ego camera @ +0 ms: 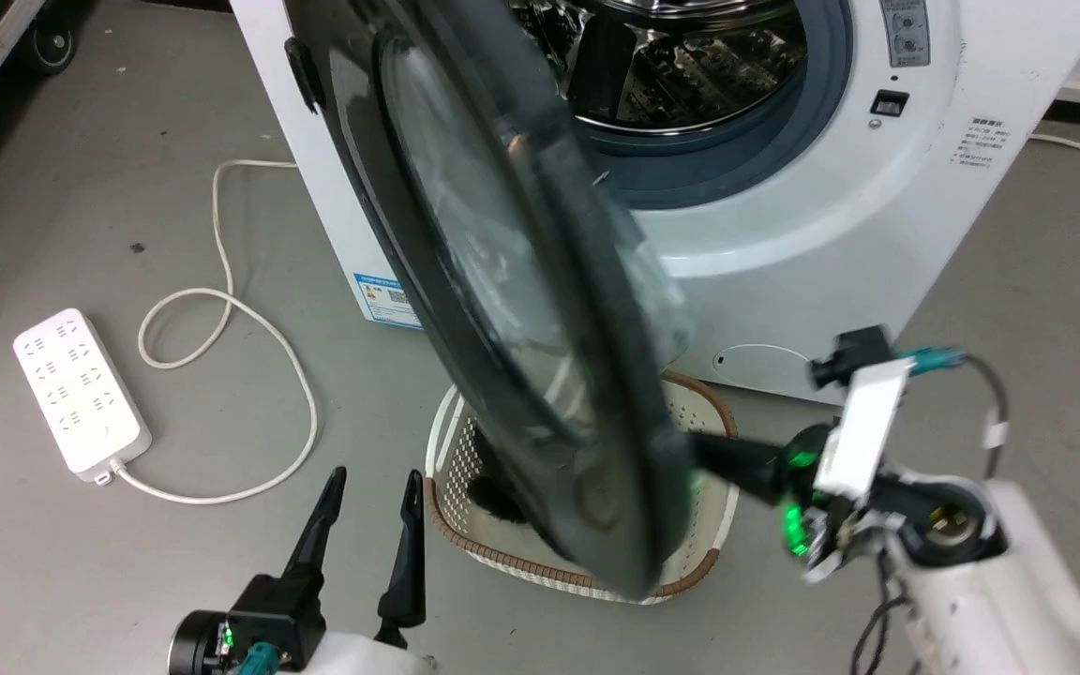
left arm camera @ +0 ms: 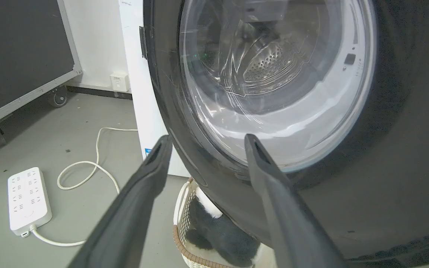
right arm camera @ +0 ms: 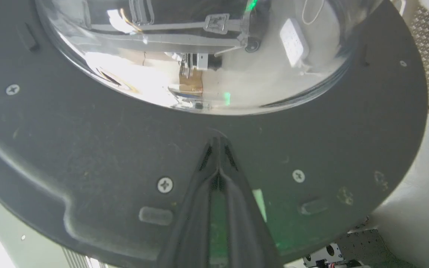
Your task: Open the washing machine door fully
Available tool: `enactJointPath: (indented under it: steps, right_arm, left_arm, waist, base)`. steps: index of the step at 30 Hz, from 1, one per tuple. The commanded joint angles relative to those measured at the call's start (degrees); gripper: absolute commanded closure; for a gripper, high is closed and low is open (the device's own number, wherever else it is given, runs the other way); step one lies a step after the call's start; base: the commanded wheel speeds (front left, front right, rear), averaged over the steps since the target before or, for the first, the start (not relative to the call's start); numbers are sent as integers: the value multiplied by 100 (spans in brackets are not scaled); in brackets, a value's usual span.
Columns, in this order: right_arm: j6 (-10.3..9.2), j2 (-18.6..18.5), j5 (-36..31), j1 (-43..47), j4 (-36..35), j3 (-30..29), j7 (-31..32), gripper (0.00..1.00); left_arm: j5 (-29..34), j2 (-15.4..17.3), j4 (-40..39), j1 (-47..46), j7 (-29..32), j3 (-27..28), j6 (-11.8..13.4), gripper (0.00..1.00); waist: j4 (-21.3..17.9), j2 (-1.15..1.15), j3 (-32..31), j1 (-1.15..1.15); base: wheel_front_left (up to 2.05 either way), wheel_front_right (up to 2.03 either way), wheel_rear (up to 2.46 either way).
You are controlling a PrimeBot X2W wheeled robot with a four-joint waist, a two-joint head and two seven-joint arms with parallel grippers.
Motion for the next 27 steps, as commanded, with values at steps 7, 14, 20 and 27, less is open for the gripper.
enactJointPath:
  steps: [7,14,20,27]
  right_arm:
    - [6,23,481,433,-476,957,-398,100]
    - [6,23,323,493,-637,1245,-900,0]
    - [6,-231,-415,655,-839,922,-1601,0]
    - [6,-658,-2074,1050,-1567,438,-3711,0]
  left_arm:
    - [29,6,20,170,-30,-64,-56,0]
    - [58,6,26,206,-30,-43,-73,0]
    - [0,6,33,314,-30,115,-75,0]
    - [-92,6,13,448,-30,363,-159,0]
  waist:
    - [40,0,-33,1]
    - [14,0,-67,1]
    - [-172,0,-284,1]
    - [-486,0,-577,1]
  base:
    - [0,0,0]
    - [0,0,0]
    - [0,0,0]
    - [0,0,0]
